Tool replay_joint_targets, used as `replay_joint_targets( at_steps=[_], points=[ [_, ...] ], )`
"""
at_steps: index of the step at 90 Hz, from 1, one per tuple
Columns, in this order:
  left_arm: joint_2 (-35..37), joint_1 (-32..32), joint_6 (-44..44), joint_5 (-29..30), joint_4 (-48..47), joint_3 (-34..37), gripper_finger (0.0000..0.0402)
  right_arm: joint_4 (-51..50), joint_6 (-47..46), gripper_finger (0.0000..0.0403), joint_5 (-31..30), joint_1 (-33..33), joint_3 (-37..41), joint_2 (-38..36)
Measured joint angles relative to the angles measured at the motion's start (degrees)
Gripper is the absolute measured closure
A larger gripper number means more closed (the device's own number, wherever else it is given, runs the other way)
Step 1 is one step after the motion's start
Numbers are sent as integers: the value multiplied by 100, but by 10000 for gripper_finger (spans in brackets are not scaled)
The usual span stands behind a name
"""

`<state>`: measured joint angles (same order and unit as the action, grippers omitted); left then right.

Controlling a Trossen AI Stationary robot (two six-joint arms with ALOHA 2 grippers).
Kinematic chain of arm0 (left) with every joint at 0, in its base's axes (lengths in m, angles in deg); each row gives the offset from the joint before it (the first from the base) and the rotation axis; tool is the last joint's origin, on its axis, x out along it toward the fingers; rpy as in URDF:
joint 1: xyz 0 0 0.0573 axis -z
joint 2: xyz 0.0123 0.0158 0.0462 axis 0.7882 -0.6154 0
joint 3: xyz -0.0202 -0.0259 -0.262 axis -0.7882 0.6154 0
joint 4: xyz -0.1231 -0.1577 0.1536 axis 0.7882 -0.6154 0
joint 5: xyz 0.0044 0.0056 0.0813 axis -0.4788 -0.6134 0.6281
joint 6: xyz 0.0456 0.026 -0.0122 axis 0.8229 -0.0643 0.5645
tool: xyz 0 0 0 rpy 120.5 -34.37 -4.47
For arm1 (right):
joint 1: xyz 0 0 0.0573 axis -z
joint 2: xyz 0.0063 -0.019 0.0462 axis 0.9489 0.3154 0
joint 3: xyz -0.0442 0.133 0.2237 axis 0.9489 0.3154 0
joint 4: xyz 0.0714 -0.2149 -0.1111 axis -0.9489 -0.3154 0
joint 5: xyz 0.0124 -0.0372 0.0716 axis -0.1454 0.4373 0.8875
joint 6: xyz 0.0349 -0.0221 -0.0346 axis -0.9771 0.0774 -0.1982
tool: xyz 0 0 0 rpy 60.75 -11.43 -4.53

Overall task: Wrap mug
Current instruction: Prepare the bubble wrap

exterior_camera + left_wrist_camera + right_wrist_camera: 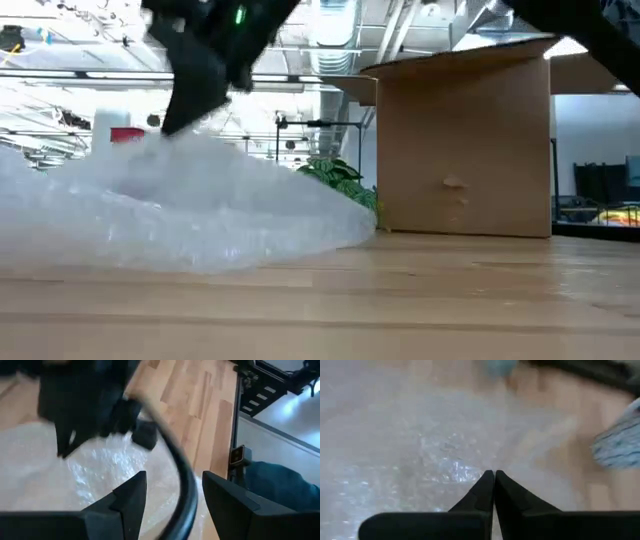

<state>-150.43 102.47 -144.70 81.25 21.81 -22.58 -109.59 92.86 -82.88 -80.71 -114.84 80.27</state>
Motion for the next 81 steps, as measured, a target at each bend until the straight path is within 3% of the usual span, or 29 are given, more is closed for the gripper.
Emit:
replay_joint_targets(
  at_steps=[29,55,69,81],
  points=[
    [-2,431,-248,524,-7,0,229,-1927,-242,403,-343,-746,2,-898],
    [-4,488,-87,760,-65,52,229,-3758,-1338,403,-909,-1650,2,-1531],
    [-4,477,45,877,-37,215,229,-4808,-2311,403,-890,-2017,2,-1631],
    [-4,456,51,1060,39,563,229,-4676,-2407,403,-473,-2387,143,-1761]
  ],
)
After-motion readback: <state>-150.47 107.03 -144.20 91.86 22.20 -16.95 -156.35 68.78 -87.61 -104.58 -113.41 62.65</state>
